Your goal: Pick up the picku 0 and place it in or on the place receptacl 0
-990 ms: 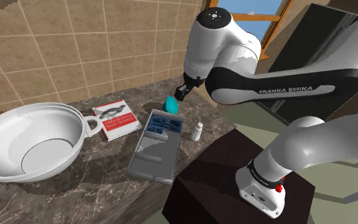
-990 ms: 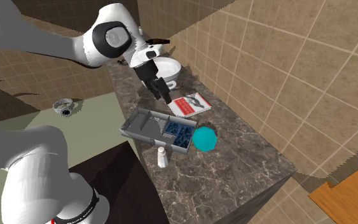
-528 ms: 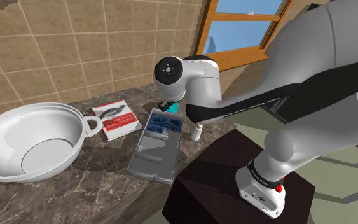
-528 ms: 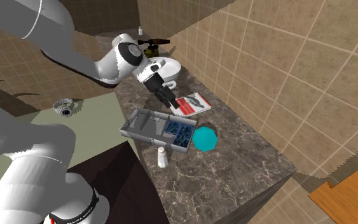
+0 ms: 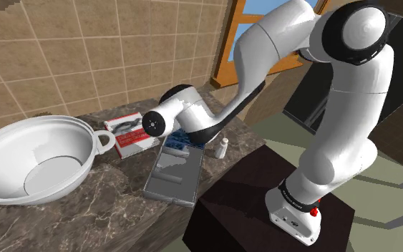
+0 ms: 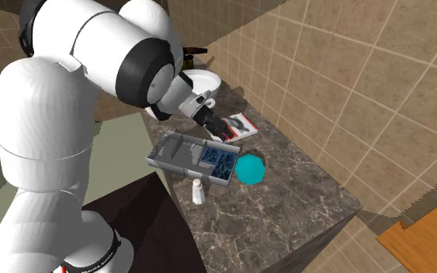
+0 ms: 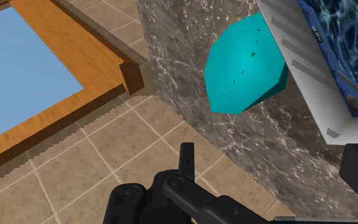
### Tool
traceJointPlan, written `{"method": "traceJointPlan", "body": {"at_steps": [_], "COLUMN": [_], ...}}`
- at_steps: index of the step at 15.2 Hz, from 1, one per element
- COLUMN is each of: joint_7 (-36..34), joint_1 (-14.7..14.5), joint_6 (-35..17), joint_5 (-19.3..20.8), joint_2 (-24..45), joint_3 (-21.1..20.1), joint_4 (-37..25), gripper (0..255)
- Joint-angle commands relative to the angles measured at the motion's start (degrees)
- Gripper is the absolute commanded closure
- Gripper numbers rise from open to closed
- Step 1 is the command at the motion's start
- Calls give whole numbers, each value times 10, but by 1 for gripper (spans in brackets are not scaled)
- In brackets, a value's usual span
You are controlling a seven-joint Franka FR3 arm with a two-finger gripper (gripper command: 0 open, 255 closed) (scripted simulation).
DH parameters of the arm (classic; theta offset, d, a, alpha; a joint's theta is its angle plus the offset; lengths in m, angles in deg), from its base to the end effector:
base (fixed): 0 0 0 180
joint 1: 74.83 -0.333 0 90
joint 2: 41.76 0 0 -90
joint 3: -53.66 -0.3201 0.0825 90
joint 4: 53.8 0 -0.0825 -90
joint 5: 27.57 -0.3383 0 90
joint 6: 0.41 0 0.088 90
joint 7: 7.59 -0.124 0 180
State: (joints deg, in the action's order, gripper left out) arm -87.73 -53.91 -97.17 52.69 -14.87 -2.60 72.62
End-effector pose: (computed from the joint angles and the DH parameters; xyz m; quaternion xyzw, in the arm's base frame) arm 0.4617 0.1798 0.2699 0.8802 0.0113 0.2181 0.4214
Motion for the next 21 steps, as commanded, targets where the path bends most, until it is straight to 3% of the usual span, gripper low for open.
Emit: {"method": "traceJointPlan", "body": {"at_steps": [1, 6, 14, 21], "joint_7": [-24, -38, -35, -35], "joint_1": [-61, -152, -128, -128], "joint_6": [60, 142, 112, 113], "joint_5": [57, 151, 182, 182], "joint_2": [67, 185, 193, 193], "joint_3": [51, 147, 168, 168], "joint_4": [-43, -146, -147, -147], "gripper": [0, 0, 0, 0]}}
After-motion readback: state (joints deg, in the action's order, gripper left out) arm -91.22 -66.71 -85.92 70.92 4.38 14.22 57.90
